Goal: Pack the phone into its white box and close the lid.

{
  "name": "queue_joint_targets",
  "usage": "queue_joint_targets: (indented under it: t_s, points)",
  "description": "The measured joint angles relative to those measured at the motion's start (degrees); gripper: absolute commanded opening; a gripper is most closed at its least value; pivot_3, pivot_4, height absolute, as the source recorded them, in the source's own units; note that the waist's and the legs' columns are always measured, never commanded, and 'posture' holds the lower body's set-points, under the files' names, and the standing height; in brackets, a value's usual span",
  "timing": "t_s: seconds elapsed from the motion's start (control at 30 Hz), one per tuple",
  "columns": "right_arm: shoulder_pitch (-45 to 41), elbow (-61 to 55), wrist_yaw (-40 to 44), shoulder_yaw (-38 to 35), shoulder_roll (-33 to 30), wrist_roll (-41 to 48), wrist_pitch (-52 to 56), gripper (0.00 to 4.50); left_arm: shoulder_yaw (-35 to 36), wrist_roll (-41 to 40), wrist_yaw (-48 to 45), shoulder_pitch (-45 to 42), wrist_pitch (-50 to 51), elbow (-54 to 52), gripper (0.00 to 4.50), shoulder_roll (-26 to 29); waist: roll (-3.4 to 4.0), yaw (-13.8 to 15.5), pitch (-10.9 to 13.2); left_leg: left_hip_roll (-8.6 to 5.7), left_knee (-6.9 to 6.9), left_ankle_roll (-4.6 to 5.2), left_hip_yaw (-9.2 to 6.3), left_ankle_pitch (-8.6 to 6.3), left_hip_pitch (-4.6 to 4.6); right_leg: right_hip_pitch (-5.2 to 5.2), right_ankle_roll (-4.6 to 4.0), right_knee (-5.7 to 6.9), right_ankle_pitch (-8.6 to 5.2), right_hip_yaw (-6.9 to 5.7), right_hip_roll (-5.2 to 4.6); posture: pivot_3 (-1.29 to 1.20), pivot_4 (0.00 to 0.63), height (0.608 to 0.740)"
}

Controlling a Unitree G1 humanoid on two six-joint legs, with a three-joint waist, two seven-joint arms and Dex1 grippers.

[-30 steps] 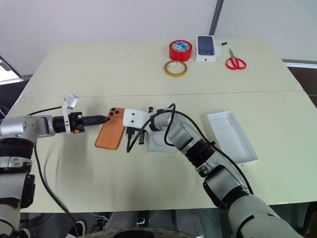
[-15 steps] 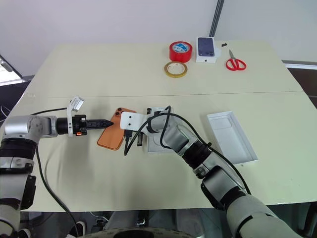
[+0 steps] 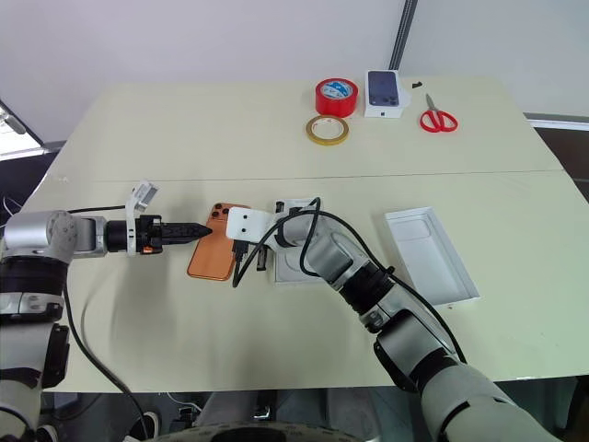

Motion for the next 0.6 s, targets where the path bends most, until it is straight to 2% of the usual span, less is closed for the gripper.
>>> queue_joint_targets:
  t_s: [0.33, 0.47, 0.6]
  points:
    - [0.0, 0.8, -0.5, -0.4, 0.1, 0.0, -0.5, 0.06, 0.1, 0.4, 6.5, -2.1, 7.2, -4.0, 3.93, -1.0, -0.01, 0.1, 0.0, -0.02, 0.02, 0.0, 0.0, 0.01, 0.03, 0.0, 0.0, 0.15, 0.0, 0.01, -0.01, 0.0, 0.15, 0.74]
    - [0.0, 1.3, -1.1, -0.3, 0.6, 0.0, -1.0, 0.06, 1.0, -2.5, 7.8, 0.3, 10.0, -9.2, 3.93, -4.9, 0.0, 0.3, 0.0, -0.04, 0.02, -0.02, 0.0, 0.02, 0.04, 0.0, 0.0, 0.19, 0.0, 0.01, -0.04, 0.0, 0.15, 0.74]
    - [0.1, 1.3, -1.2, -0.2, 0.8, 0.0, -1.2, 0.06, 2.6, -3.9, 10.0, 0.9, 11.3, -10.1, 3.93, -6.7, 0.0, 0.2, 0.0, -0.05, 0.02, -0.04, 0.0, 0.03, 0.04, -0.01, 0.0, 0.19, 0.0, 0.01, -0.05, 0.0, 0.15, 0.74]
